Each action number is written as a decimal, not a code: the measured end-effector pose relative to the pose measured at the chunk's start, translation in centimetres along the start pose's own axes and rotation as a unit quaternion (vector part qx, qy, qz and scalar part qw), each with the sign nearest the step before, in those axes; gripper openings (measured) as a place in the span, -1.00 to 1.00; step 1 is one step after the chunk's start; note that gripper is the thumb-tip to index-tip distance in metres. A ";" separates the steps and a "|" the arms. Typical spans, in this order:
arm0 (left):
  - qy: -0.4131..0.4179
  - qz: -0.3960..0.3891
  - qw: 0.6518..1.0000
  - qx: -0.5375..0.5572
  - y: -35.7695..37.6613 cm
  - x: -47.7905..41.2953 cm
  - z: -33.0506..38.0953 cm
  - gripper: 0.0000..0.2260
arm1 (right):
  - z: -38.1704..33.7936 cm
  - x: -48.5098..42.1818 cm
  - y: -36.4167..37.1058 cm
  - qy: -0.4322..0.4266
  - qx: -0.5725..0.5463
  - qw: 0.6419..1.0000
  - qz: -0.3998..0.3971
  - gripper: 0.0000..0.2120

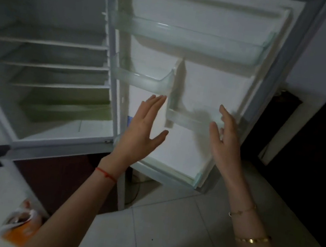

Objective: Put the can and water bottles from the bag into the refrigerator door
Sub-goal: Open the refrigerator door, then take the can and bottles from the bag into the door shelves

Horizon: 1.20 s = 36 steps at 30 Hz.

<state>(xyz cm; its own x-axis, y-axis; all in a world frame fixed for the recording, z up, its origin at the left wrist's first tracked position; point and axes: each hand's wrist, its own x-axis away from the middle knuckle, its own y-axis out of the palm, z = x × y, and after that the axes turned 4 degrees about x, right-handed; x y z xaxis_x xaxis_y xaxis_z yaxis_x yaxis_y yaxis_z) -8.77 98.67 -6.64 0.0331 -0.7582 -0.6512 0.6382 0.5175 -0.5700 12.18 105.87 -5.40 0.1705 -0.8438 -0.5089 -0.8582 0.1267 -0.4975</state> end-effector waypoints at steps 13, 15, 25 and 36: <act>-0.123 0.043 0.986 -0.099 -15.5 12.0 -6.7 -0.33 | -9.9 4.7 11.8 -0.128 -0.004 0.977 -0.172 -0.52; -0.151 0.048 0.981 -0.110 -18.0 14.1 -7.7 -0.33 | -11.6 5.6 14.2 -0.136 -0.013 0.972 -0.194 -0.52; -0.253 0.067 0.951 -0.162 -29.7 23.9 -13.0 -0.37 | -20.5 10.7 26.2 -0.161 -0.047 0.949 -0.267 -0.50; -0.374 0.072 0.908 -0.175 -36.7 32.0 -17.6 -0.40 | -25.8 15.1 37.3 -0.166 -0.072 0.910 -0.374 -0.49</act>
<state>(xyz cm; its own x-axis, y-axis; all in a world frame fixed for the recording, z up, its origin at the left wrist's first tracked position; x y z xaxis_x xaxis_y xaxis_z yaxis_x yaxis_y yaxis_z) -44.68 62.41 -15.34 0.6941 -0.6616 -0.2838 0.3062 0.6281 -0.7153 -29.78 84.39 -13.49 0.8486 -0.4595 -0.2621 -0.4930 -0.5071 -0.7070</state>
